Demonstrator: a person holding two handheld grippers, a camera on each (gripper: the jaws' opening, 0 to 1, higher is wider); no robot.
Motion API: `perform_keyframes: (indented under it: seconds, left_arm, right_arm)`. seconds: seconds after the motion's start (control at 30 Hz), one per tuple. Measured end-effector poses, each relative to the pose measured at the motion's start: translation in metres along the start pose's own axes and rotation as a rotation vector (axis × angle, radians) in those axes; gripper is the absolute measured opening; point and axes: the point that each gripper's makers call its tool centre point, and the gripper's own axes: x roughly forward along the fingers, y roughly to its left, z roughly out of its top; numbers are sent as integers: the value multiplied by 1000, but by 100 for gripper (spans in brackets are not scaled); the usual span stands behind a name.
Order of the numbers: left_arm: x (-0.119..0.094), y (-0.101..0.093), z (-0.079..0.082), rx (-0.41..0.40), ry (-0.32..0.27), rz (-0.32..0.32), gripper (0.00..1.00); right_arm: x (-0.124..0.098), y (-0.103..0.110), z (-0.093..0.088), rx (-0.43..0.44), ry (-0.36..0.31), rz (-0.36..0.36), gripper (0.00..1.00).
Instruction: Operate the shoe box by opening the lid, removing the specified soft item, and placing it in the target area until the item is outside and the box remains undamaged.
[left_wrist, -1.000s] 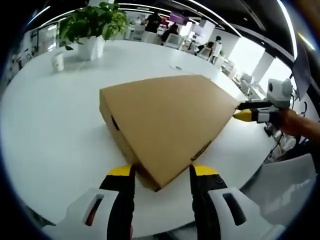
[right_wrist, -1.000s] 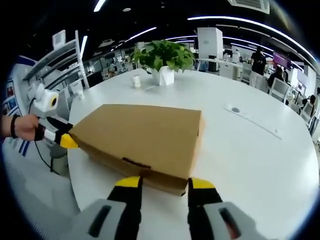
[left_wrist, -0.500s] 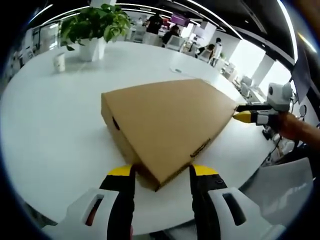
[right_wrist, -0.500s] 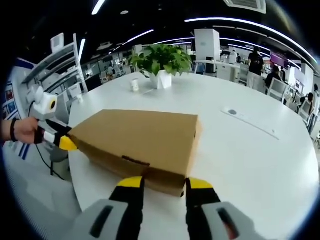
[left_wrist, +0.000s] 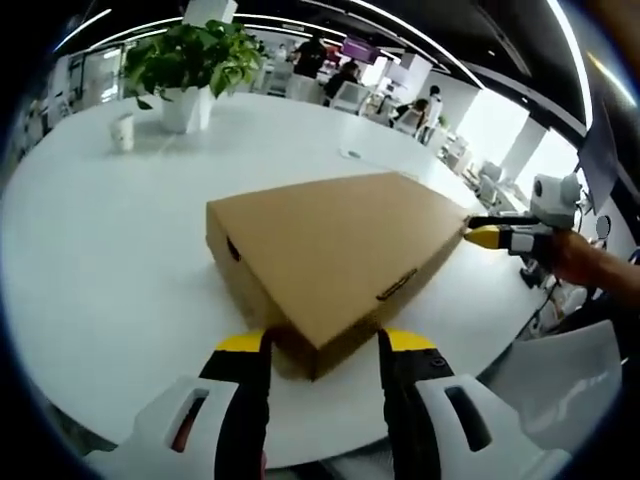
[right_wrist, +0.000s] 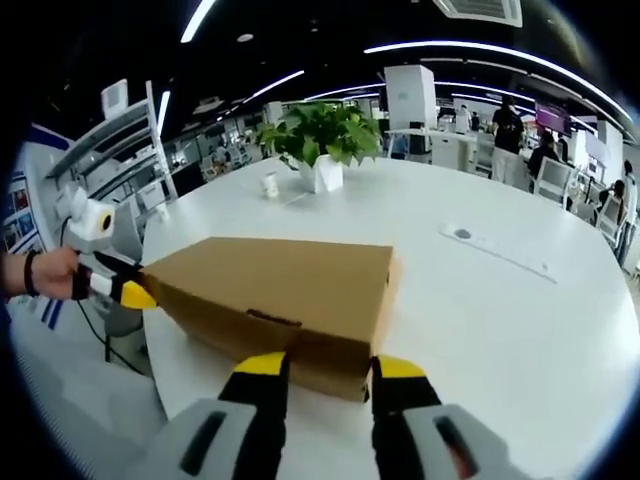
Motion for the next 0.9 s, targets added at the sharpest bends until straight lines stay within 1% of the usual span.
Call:
perform_keyframes:
  seconds: [0.1, 0.17, 0.27, 0.43, 0.5, 0.57, 0.6, 0.7, 0.83, 0.9]
  left_arm:
    - [-3, 0, 0, 52, 9, 15, 41]
    - [-3, 0, 0, 64, 12, 13, 40]
    - [-3, 2, 0, 111, 17, 23, 38]
    - [-7, 4, 4, 174, 12, 37, 34]
    - [-7, 6, 6, 192, 11, 45, 33]
    - [-9, 8, 9, 188, -1, 54, 33]
    - [-9, 9, 10, 188, -5, 61, 33]
    - [-12, 15, 16, 265, -17, 108, 30]
    - [-14, 18, 22, 305, -38, 135, 26]
    - [-15, 20, 24, 326, -39, 148, 25]
  right_arm:
    - [-1, 1, 3, 2, -9, 2, 29]
    - [-2, 1, 4, 3, -12, 4, 29]
    - [-2, 1, 5, 1, -15, 5, 29]
    - [-5, 0, 14, 8, -36, 7, 29]
    - [-5, 0, 17, 1, -40, 7, 29]
    - [-5, 1, 20, -3, -44, 6, 28]
    - [-5, 1, 21, -4, -47, 7, 28]
    - [-6, 2, 26, -1, -60, 7, 28]
    - [-8, 2, 32, -1, -77, 10, 27]
    - [-8, 2, 35, 1, -83, 11, 27]
